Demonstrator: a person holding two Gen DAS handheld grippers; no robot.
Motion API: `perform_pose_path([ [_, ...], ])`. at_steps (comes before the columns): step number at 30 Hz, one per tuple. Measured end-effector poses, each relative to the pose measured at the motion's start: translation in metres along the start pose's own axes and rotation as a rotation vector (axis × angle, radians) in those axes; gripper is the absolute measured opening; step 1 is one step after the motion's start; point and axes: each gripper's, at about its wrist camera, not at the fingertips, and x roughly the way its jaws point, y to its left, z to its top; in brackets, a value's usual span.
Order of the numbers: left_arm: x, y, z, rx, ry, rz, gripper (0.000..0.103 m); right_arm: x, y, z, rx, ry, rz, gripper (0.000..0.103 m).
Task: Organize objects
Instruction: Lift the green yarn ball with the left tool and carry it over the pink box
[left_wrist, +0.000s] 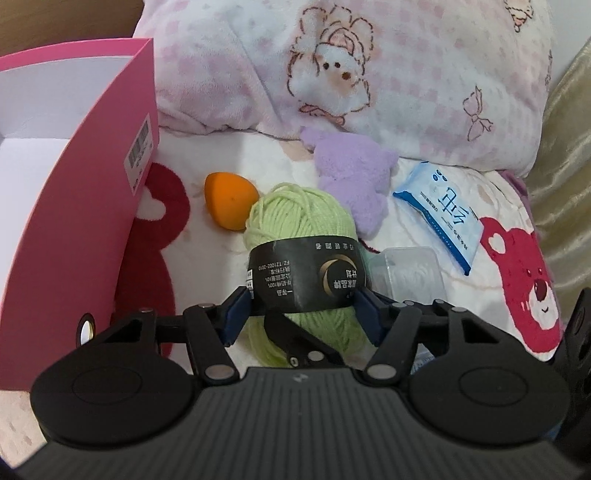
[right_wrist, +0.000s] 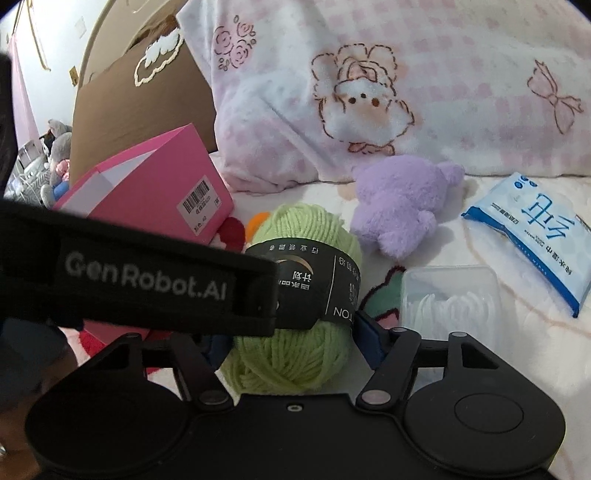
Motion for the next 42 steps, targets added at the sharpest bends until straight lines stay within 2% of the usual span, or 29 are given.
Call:
perform_pose_path([
  [5, -0.005, -0.005, -0.001, 0.025, -0.013, -0.013, 0.054, -0.005, -0.002, 0.000, 0.023, -0.009, 0.022, 0.063],
  [11, -0.013, -0.009, -0.008, 0.050, -0.004, -0.013, 0.053, -0.014, 0.004, -0.005, 0.026, -0.011, 0.010, 0.063],
  [15, -0.023, -0.010, -0.014, 0.074, -0.008, -0.007, 0.053, -0.020, 0.009, -0.007, 0.028, -0.007, 0.017, 0.063],
  [22, -0.034, -0.007, -0.022, 0.057, 0.010, 0.003, 0.053, -0.027, 0.022, -0.012, 0.032, 0.023, 0.015, 0.062],
  [39, -0.053, 0.001, -0.036, 0.018, 0.067, -0.030, 0.053, -0.044, 0.037, -0.022, 0.033, 0.073, 0.010, 0.063],
  [42, -0.060, -0.001, -0.039, 0.037, 0.062, -0.021, 0.053, -0.048, 0.039, -0.023, 0.061, 0.081, 0.023, 0.063],
])
